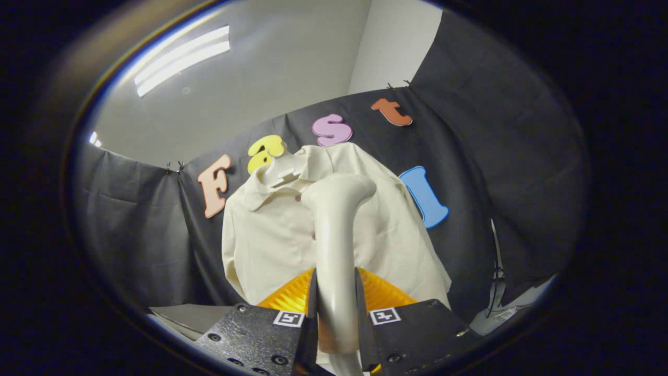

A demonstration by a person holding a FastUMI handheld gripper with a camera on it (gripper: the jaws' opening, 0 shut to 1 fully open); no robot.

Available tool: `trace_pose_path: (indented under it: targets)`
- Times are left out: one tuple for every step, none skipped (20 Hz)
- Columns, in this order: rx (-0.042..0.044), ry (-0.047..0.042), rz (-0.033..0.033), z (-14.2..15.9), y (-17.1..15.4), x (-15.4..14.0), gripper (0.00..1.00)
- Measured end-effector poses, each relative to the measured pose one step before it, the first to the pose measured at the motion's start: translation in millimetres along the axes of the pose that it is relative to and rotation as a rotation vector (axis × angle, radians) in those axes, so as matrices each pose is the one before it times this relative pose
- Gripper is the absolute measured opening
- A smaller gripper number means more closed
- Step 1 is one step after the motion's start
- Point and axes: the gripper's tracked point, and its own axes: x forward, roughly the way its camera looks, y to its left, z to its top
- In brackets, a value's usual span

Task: Iron the clothes twice with a garment steamer, once on the left side and once on the right side.

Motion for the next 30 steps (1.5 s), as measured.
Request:
trace_pose_path:
  targets:
    - [-0.00053,-0.00978,-0.00486,8.78,-0.74,9.06,0.31]
    - [-0.00057,-0.00578,0.00105,9.66,0.55,10.61,0.31]
    - [0.00427,0.00504,-0.00064,3.00,0.14,7.11,0.31]
    - [0.00347,0.00582,-0.00137,3.61,0.78,10.08,0.31]
    - [0.00133,0.00303,-0.00319,0.84,0.59,8.96,0.31]
    - [-0.00163,0.00372,-0.00432,1.02,0.27,9.44,0.31]
    - [-0.00116,-0.00282,0.00123,1.66,1.38,7.43,0.31]
    - [0.00337,0.00389,0.00528,-0.51,2.44,7.10,0.31]
    - [0.00829,0.00229,0.00505,-1.37,1.97,5.04,0.31]
    - [0.00761,0.01313,0.00952,-2.33,1.26,4.61,0.31]
    - [0.00393,-0.00224,0.00198,-2.06,1.00,4.14,0.31]
    - [0.00318,0.00377,-0.00101,-2.84,0.31,4.09,0.31]
    - [0.00035,0.01172,0.00978,-5.32,0.90,3.23,0.31]
    - [0.01252,0.01161,0.00826,-3.65,0.27,1.16,0.31]
    - [0.01512,0.00002,0.00495,-0.83,-1.86,-1.00,0.31]
    - [0.01702,-0.01166,0.00213,-0.77,-1.43,-0.24,0.31]
    - [0.01203,0.00755,0.00573,-5.25,-1.48,-1.79,0.31]
    - [0.00814,0.00051,0.00049,-3.95,-3.02,-2.15,0.31]
    - [0.00082,0.00513,-0.00602,-5.58,-4.16,-1.27,0.31]
    - [-0.00482,0.01671,-0.00803,-8.97,-4.43,-2.38,0.31]
    - [-0.00153,0.01532,-0.00515,-10.52,-3.62,-5.27,0.31]
    - [0.00480,0.00324,-0.00443,-6.14,-4.56,-2.64,0.31]
    - [0.01345,0.00772,-0.00468,-6.09,-4.52,-4.64,0.32]
    - [0.01702,0.00380,-0.00389,-7.06,-3.44,-2.60,0.31]
    - [0.01238,0.00334,-0.00382,-5.60,-3.78,-2.65,0.31]
    - [0.00426,0.00347,-0.00497,-5.44,-4.64,-1.90,0.31]
    - [0.00397,0.00570,-0.00634,-5.36,-4.05,-2.88,0.31]
    - [0.00430,0.00158,-0.00406,-3.68,-2.76,-1.76,0.31]
    - [0.00284,0.00310,-0.00111,-4.24,-3.00,-2.35,0.31]
    - [-0.00101,0.00712,-0.00014,-4.91,-2.74,-2.06,0.31]
